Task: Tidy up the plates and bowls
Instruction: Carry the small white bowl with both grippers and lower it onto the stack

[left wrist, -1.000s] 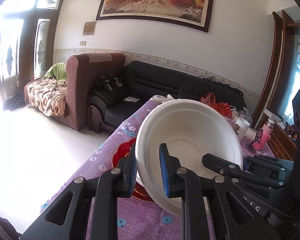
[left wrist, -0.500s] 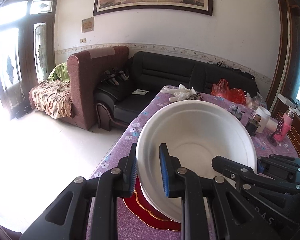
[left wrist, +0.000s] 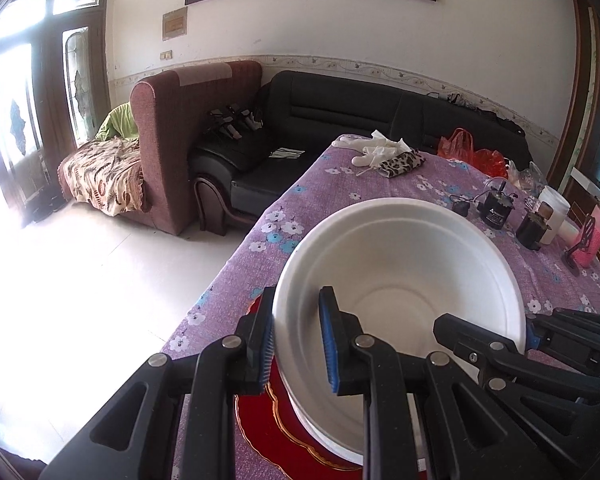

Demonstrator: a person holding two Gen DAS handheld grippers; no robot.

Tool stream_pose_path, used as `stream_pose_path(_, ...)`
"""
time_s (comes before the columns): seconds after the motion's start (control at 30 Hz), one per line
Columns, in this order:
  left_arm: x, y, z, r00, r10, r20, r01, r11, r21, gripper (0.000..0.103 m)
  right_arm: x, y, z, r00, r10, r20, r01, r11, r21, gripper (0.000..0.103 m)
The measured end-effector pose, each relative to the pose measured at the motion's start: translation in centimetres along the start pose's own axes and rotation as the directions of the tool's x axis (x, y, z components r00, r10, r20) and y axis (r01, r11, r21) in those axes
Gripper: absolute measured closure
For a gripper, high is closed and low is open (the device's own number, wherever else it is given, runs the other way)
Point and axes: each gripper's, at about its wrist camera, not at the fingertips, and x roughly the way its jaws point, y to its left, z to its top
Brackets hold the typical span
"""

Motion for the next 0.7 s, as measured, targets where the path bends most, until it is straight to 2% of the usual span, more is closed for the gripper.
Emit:
stream_pose_path(0.23,1.4,-0.1,-0.4,0.999,0.015,-0.028,-0.015,1.000,0.003,0.084,1.9,-0.2,-0.1,1.000,-0.020,-0.020,0.020,1.000,-0.006,0.079)
stream_pose_path(0.53,1.4,-0.3,-0.4,0.999,0.034,-0.011,-0.034,0.999,-0.001,0.082,2.5,-0.4,-0.2,1.000,-0.017,-0.018,0.017,1.000,0.000,0.079)
stream_pose_path(0.6,1.2,-0.3,-0.5,0.999,0.036,-0.006,-0.036,0.999,-0.003,0.078,2.5,-0.4,-0.3,1.000,-0.015,-0.015,0.015,1.000,0.003,0.079)
stream_pose_path(0.67,1.0,-0.4,-0.5,0.999,0.043,0.002,-0.043,0.999,-0.003,0.066,2.4,-0.4,-0.3,1.000,-0.012,-0.010,0.012,1.000,0.008,0.079)
stream_pose_path(0.7,0.9,-0.4,-0.4,0.999,0.048,0.009,-0.048,0.999,-0.002,0.064,2.4,-0.5,-0.3,1.000,-0.011,-0.008,0.011,1.000,0.010,0.079)
